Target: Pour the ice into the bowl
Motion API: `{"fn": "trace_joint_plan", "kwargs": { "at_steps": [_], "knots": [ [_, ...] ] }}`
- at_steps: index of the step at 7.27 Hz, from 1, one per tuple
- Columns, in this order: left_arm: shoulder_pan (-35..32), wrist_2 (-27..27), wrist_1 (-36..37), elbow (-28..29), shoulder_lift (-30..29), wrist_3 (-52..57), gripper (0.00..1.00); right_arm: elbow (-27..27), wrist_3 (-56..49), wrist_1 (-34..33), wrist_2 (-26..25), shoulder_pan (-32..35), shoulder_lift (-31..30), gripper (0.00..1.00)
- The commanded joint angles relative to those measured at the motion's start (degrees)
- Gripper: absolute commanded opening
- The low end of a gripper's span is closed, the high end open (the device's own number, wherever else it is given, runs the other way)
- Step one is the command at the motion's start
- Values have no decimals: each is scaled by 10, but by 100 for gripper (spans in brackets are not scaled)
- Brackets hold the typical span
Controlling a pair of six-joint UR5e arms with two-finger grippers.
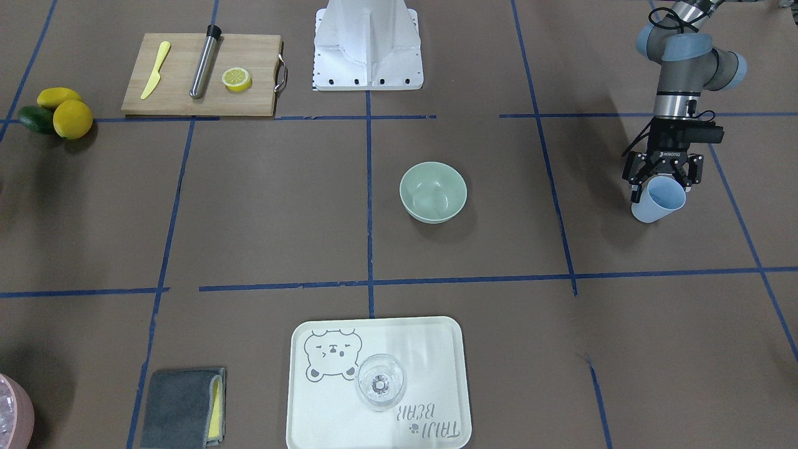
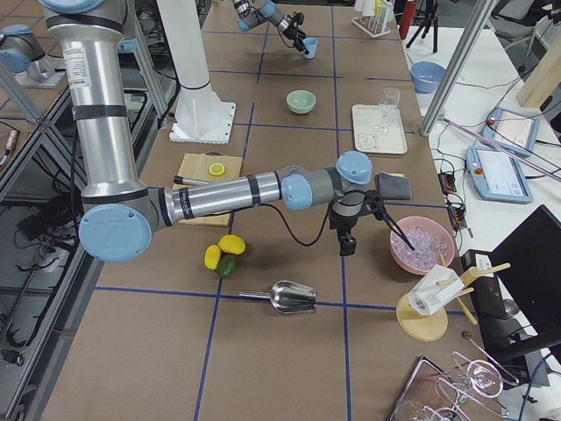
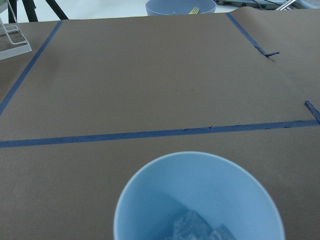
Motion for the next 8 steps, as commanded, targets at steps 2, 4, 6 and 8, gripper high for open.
{"fn": "trace_joint_plan", "kwargs": {
  "at_steps": [2,4,6,8],
  "knots": [
    [-4,0,0,24,-27,-1,98,1,0,0,0,1,1,100],
    [-16,-1,-1,24,-27,-2,90,1,1,0,0,3,2,100],
    [-22,0,-30,23,-29,-4,65,1,2,0,0,3,3,100],
    [-26,1,-54,14,-28,-6,0,1,2,0,0,3,3,100]
  ]
}}
